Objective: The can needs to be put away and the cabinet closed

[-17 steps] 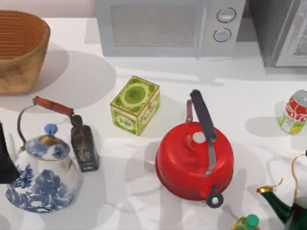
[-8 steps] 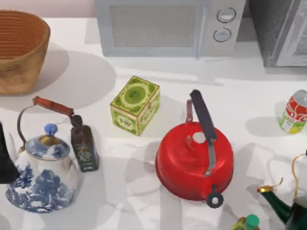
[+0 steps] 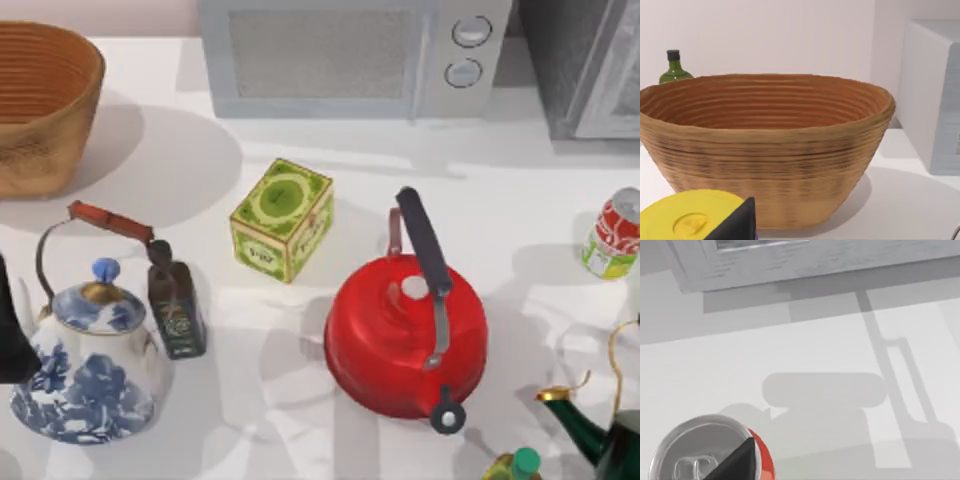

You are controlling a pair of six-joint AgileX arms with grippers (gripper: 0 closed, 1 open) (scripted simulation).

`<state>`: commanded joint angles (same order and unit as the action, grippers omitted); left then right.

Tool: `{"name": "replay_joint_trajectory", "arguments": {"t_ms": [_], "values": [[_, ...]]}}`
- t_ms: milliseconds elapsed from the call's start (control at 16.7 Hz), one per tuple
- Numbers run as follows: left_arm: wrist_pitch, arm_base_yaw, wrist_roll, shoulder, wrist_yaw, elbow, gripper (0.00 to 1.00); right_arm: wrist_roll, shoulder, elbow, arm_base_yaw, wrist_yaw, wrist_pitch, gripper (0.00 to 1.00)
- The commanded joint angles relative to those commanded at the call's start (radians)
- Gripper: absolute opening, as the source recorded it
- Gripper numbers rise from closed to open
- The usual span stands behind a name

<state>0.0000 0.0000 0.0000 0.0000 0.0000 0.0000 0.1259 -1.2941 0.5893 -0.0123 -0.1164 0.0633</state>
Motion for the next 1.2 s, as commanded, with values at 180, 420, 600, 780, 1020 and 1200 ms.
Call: {"name": "replay_joint_trajectory", "arguments": {"t_ms": [180,420,600,780,1020,1200], "values": [[0.000,0.000,0.000,0.000,0.000,0.000,1.00,0.007,-0.055,0.011,0.054,0.000,0.004,1.00],[0.000,0.000,0.000,0.000,0.000,0.000,1.00,0.008,-0.142,0.008,0.138,-0.003,0.009,1.00],[0.000,0.000,0.000,0.000,0.000,0.000,1.00,0.007,-0.185,0.011,0.171,-0.008,0.016,1.00],[0.000,0.000,0.000,0.000,0.000,0.000,1.00,0.007,-0.191,0.013,0.175,-0.009,0.017,1.00],[0.000,0.000,0.000,0.000,0.000,0.000,1.00,0.007,-0.188,0.011,0.171,-0.009,0.017,1.00],[0.000,0.000,0.000,0.000,0.000,0.000,1.00,0.011,-0.223,0.036,0.180,-0.013,0.027,1.00]]}}
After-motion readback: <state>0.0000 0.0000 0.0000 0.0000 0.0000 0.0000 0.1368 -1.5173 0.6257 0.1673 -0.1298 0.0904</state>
